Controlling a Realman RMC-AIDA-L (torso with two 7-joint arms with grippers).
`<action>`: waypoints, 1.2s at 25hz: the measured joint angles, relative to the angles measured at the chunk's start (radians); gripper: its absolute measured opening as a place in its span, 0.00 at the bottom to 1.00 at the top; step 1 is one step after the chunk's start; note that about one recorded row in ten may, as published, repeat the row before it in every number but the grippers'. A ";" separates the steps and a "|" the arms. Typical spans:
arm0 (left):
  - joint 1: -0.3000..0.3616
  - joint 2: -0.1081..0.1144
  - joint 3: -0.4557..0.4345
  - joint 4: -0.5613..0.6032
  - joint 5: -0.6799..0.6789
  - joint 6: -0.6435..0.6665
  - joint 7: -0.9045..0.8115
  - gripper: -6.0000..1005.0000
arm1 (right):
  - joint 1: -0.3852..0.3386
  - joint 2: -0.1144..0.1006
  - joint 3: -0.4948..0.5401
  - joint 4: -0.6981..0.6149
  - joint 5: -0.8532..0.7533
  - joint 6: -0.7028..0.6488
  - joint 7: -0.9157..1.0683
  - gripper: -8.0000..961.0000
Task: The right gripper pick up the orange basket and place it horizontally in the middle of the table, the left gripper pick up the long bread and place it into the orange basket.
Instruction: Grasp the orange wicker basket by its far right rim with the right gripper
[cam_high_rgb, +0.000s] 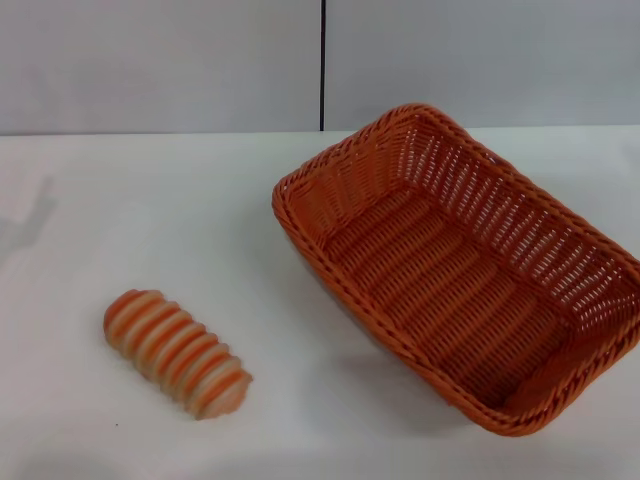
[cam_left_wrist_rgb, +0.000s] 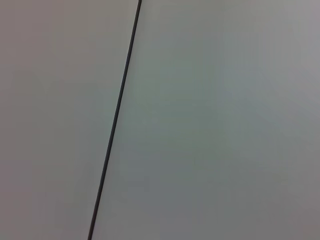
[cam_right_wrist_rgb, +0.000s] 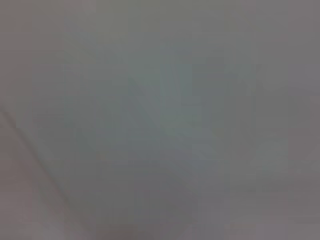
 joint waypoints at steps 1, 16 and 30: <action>0.000 0.000 0.001 0.002 0.000 0.000 -0.001 0.79 | 0.027 -0.010 -0.010 -0.006 -0.066 -0.029 0.032 0.66; 0.008 0.003 0.010 0.007 0.003 0.002 0.000 0.79 | 0.250 -0.064 -0.222 0.102 -0.458 -0.241 0.266 0.66; 0.027 0.005 0.026 0.009 0.003 0.015 -0.004 0.78 | 0.288 -0.058 -0.313 0.312 -0.428 -0.029 0.217 0.66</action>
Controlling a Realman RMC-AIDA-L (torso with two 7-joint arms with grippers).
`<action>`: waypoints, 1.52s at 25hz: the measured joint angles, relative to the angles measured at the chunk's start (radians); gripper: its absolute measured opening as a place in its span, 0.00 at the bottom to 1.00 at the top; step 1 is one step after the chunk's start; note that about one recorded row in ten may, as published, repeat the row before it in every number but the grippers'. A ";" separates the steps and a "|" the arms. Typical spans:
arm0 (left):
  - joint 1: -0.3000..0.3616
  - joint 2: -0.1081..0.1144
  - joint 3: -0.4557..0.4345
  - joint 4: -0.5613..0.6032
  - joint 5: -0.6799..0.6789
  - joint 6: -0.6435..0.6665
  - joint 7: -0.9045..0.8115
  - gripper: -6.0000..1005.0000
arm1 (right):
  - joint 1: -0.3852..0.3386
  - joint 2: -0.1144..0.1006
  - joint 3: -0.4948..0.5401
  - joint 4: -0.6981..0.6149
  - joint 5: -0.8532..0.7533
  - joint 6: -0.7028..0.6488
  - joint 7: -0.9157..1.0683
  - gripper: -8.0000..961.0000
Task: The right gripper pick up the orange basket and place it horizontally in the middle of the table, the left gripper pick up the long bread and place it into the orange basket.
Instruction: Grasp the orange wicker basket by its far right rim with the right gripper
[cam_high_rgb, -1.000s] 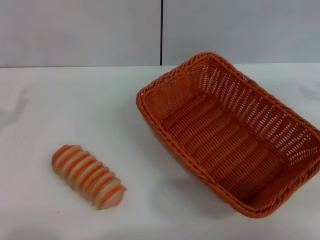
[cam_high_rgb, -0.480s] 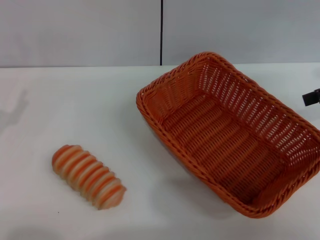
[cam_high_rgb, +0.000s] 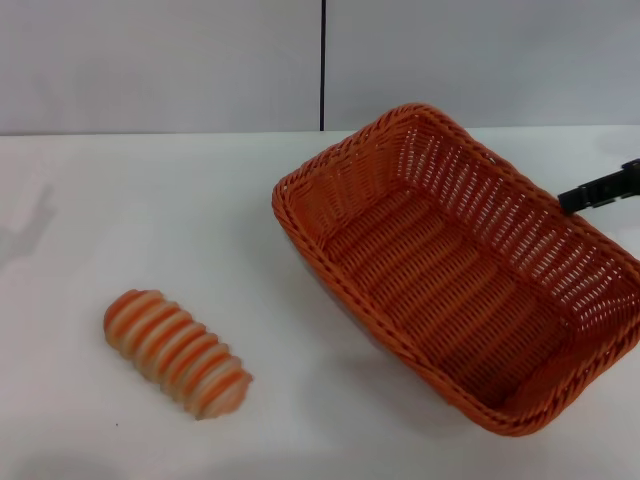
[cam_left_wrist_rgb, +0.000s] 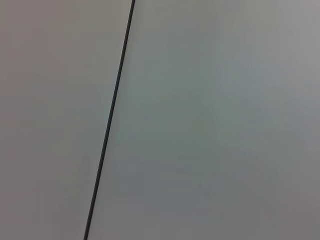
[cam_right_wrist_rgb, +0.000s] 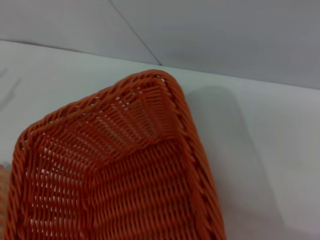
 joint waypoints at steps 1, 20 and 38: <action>0.000 0.000 0.000 0.000 0.000 0.000 0.000 0.78 | 0.003 0.001 -0.003 0.014 0.006 0.015 -0.009 0.66; 0.009 0.004 0.010 0.002 0.000 0.015 -0.016 0.77 | 0.045 0.043 -0.082 0.206 0.071 0.247 -0.105 0.66; 0.020 0.006 0.024 0.027 0.000 0.021 -0.038 0.76 | 0.049 0.104 -0.124 0.168 0.077 0.332 -0.163 0.31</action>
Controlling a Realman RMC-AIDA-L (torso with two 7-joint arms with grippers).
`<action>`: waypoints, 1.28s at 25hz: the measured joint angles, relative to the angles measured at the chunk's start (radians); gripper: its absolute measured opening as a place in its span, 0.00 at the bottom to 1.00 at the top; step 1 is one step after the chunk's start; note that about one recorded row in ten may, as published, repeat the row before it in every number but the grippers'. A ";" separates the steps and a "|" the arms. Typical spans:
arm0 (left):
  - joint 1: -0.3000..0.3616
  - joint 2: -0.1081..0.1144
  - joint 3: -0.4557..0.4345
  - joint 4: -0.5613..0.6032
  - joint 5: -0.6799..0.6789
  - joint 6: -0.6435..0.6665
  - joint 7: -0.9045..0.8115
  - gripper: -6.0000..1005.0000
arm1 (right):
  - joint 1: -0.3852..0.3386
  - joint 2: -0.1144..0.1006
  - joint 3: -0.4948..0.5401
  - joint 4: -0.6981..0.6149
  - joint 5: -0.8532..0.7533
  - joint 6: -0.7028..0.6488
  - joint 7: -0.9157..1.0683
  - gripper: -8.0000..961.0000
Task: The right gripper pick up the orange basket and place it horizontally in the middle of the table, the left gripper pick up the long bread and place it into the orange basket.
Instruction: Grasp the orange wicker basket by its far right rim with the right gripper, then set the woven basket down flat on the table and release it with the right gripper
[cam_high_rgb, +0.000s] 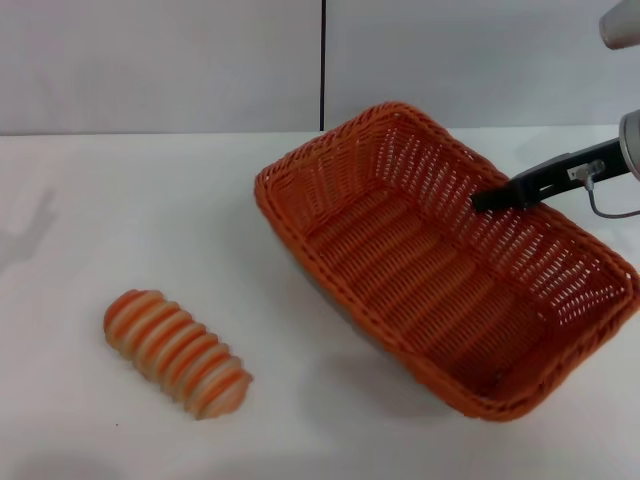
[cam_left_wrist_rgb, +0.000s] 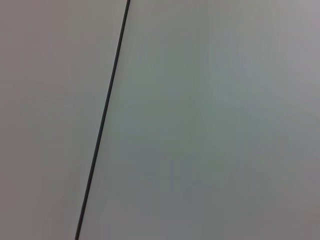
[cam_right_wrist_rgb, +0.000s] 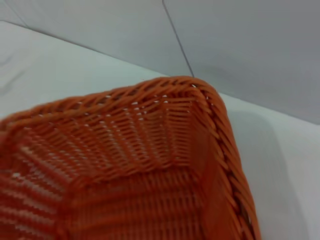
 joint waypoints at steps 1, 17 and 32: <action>0.000 -0.001 0.000 0.000 0.000 0.000 0.000 0.76 | -0.002 0.003 -0.002 -0.014 0.001 -0.006 -0.001 0.28; 0.013 -0.008 0.000 -0.005 0.000 0.002 -0.002 0.75 | -0.041 -0.013 -0.118 -0.400 -0.008 -0.309 -0.105 0.18; 0.067 -0.012 0.023 -0.011 0.000 0.079 0.009 0.75 | 0.076 -0.053 -0.110 -0.284 0.041 -0.255 -0.366 0.21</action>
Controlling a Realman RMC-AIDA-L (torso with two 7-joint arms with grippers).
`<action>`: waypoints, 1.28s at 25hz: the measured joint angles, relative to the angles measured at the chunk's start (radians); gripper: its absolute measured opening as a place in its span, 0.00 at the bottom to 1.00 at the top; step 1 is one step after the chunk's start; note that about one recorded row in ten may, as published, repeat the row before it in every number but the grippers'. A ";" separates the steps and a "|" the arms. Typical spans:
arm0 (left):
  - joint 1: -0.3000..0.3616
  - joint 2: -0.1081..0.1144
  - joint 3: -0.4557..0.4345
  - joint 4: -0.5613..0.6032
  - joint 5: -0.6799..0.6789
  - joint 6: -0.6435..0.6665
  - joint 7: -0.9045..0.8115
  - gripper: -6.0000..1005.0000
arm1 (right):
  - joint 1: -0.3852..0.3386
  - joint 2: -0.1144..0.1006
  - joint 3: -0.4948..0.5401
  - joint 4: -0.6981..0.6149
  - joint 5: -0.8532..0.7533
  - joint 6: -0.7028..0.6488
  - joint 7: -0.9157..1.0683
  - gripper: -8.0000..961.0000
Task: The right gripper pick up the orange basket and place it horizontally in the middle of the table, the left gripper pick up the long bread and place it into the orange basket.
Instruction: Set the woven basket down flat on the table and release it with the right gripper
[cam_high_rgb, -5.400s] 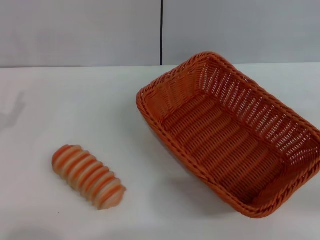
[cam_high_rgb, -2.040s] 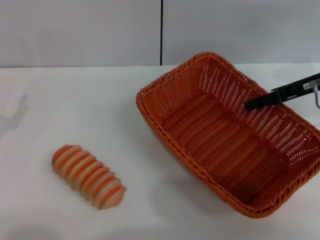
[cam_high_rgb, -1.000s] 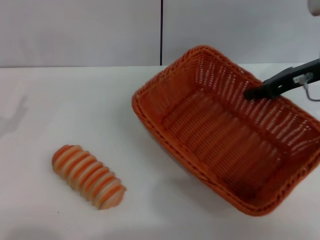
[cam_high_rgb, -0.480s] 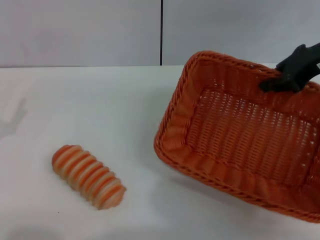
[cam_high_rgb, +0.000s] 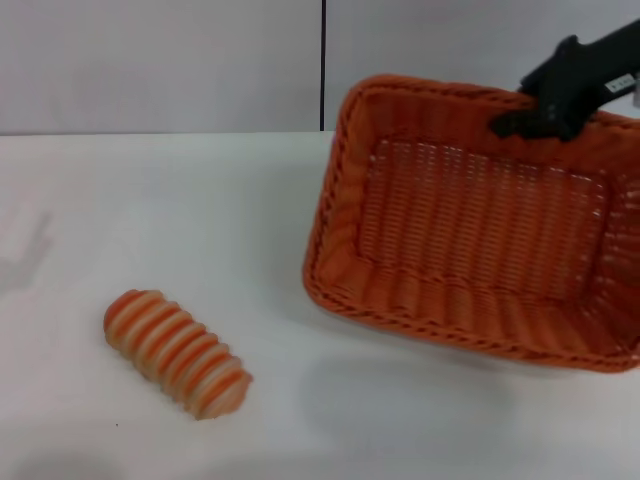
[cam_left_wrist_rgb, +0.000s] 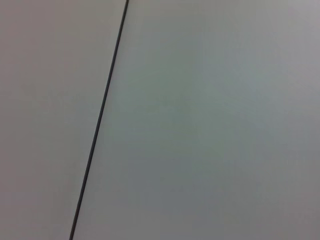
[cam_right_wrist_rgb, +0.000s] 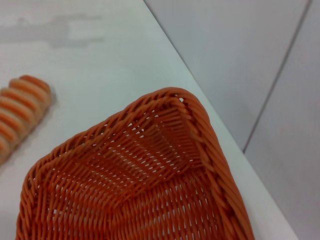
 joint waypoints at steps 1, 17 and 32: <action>0.006 0.000 0.003 0.003 0.000 0.007 0.001 0.75 | 0.011 -0.002 0.000 0.019 0.010 0.008 -0.014 0.21; 0.112 0.003 -0.008 0.009 -0.009 0.063 0.027 0.74 | 0.159 -0.012 -0.017 0.251 0.073 -0.002 -0.150 0.25; 0.104 0.003 -0.021 0.010 -0.009 0.070 0.027 0.73 | 0.113 0.045 -0.086 0.208 0.047 0.025 -0.135 0.28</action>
